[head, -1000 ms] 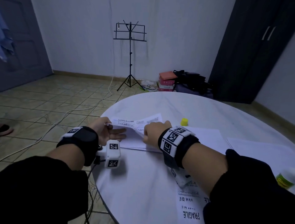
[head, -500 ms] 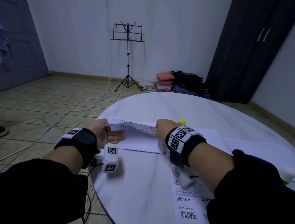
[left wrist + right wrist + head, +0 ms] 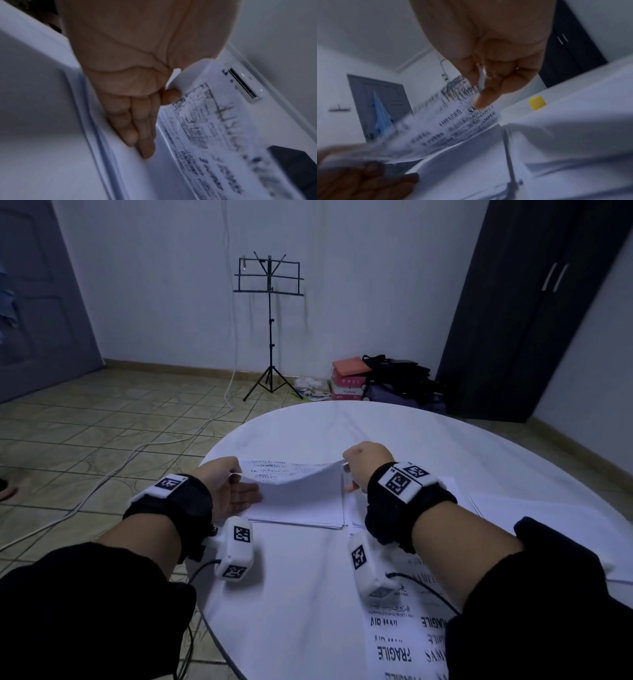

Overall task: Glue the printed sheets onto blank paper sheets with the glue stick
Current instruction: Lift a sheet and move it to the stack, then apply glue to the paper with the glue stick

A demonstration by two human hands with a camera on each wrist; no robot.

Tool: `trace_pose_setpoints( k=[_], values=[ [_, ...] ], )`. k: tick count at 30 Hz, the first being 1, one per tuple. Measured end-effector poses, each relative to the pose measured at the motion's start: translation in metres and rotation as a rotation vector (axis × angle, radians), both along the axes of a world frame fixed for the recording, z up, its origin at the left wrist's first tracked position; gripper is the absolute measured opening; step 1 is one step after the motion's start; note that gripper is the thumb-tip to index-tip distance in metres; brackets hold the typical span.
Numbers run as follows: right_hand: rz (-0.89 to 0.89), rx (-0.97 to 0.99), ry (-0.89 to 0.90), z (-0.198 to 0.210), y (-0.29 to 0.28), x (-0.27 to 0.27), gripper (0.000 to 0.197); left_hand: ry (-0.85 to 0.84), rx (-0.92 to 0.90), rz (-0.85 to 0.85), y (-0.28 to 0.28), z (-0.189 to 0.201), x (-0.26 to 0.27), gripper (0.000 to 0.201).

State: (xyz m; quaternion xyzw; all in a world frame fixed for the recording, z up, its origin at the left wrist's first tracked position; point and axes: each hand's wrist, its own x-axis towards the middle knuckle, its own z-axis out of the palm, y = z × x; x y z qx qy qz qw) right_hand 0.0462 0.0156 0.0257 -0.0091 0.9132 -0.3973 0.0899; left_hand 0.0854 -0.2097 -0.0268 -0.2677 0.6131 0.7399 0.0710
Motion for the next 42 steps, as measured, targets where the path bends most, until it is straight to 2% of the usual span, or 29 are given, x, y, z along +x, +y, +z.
trace_pose_setpoints(
  k=[2, 6, 10, 11, 14, 18, 19, 20, 22, 24, 26, 29, 31, 35, 42],
  values=[
    [-0.017, -0.084, -0.002, -0.001, 0.005, 0.01, 0.036, -0.015, -0.027, -0.011, 0.005, 0.001, 0.001, 0.011],
    [-0.079, -0.2, 0.007, 0.003, 0.014, 0.024, 0.036, -0.002, -0.148, -0.033, 0.017, 0.004, 0.004, 0.008],
    [-0.133, -0.245, 0.17, -0.001, 0.03, 0.038, 0.026, 0.044, -0.429, -0.028, 0.027, 0.01, 0.004, 0.004],
    [-0.167, -0.266, 0.199, -0.001, 0.036, 0.043, 0.027, 0.045, -0.508, -0.055, 0.031, 0.012, 0.006, 0.009],
    [-0.203, -0.273, 0.227, 0.001, 0.056, 0.064, 0.042, 0.055, -0.635, -0.141, 0.043, 0.019, 0.022, 0.025],
    [-0.186, -0.254, 0.133, 0.003, 0.092, 0.103, 0.075, 0.211, -0.54, -0.165, 0.058, 0.023, 0.049, 0.023],
    [-0.175, -0.24, 0.102, 0.001, 0.104, 0.111, 0.075, 0.235, -0.51, -0.184, 0.063, 0.025, 0.058, 0.022],
    [-0.166, -0.24, 0.067, -0.001, 0.116, 0.12, 0.069, 0.254, -0.499, -0.206, 0.069, 0.026, 0.066, 0.031],
    [-0.157, -0.231, 0.005, -0.005, 0.139, 0.135, 0.046, 0.292, -0.545, -0.26, 0.08, 0.028, 0.08, 0.062],
    [-0.158, -0.187, -0.057, -0.01, 0.161, 0.148, 0.029, 0.333, -0.603, -0.354, 0.094, 0.03, 0.095, 0.076],
    [-0.154, -0.11, -0.11, -0.013, 0.18, 0.162, 0.015, 0.342, -0.67, -0.486, 0.11, 0.03, 0.11, 0.064],
    [-0.132, 0.016, -0.156, -0.016, 0.201, 0.173, 0.034, 0.328, -0.785, -0.668, 0.131, 0.027, 0.121, 0.033],
    [-0.119, 0.094, -0.183, -0.016, 0.209, 0.179, 0.038, 0.297, -0.867, -0.747, 0.142, 0.023, 0.125, 0.023],
    [-0.106, 0.225, -0.201, -0.018, 0.216, 0.184, 0.037, 0.227, -0.974, -0.856, 0.157, 0.016, 0.128, 0.021],
    [-0.074, 0.321, -0.213, -0.031, 0.22, 0.187, 0.039, 0.157, -0.999, -0.951, 0.168, 0.007, 0.123, 0.022]
  ],
)
